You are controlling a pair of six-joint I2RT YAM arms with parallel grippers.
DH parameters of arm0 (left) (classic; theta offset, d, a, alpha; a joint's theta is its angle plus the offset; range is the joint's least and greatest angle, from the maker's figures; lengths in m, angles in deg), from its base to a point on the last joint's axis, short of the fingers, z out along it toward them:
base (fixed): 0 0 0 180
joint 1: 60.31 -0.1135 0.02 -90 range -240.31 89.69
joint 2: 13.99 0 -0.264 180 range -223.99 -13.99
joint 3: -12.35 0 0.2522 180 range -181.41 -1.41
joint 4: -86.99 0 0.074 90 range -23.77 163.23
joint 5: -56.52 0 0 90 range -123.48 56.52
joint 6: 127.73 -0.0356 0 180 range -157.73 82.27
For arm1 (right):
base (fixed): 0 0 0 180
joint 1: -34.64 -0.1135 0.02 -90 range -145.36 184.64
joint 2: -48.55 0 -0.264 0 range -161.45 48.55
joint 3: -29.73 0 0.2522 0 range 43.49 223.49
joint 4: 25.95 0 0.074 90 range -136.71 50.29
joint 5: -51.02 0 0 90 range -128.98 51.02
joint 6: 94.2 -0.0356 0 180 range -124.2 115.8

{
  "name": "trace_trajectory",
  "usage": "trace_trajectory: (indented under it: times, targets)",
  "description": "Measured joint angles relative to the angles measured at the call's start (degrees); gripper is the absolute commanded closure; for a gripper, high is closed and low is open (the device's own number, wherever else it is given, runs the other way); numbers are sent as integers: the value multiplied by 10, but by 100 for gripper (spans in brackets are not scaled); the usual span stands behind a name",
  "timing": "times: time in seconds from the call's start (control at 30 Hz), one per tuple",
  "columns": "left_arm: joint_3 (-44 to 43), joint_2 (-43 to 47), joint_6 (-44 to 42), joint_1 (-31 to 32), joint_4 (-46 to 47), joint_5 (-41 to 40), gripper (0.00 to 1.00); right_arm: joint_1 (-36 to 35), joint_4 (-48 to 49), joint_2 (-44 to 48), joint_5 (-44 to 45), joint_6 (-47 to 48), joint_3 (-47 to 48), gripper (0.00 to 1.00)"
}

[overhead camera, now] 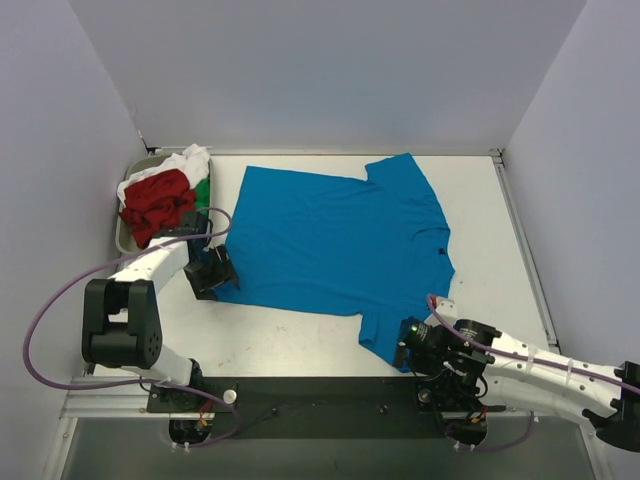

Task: Fold and stack the t-shirts

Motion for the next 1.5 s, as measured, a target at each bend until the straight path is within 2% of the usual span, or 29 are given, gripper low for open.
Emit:
trace_trajectory:
  times: [0.2, 0.57, 0.7, 0.87, 0.97, 1.0, 1.1, 1.5]
  targets:
    - [-6, 1, -4, 0, 0, 3, 28, -11, -5, -15, 1, -20, 0, 38]
    - [-10, 10, -5, 0, 0, 9, 28, -11, 41, -121, -1, -29, -2, 52]
    - [-10, 15, -5, 0, 0, 12, 28, -10, 58, -145, 0, -30, -2, 63]
    - [-10, 16, -6, 0, 0, 16, 28, 3, 74, -159, 1, -30, -2, 72]
    - [-10, 16, -6, 0, 1, 17, 28, 19, 78, -157, 0, -25, -3, 82]
    - [-10, 16, -6, 0, 1, 17, 28, 24, 80, -155, 0, -24, -4, 89]
    - [-10, 16, -6, 0, 1, 16, 28, 42, 82, -145, 0, -15, -11, 100]
    - [-16, 15, -6, -2, -9, -21, 28, 46, 86, -145, 1, 0, -16, 100]
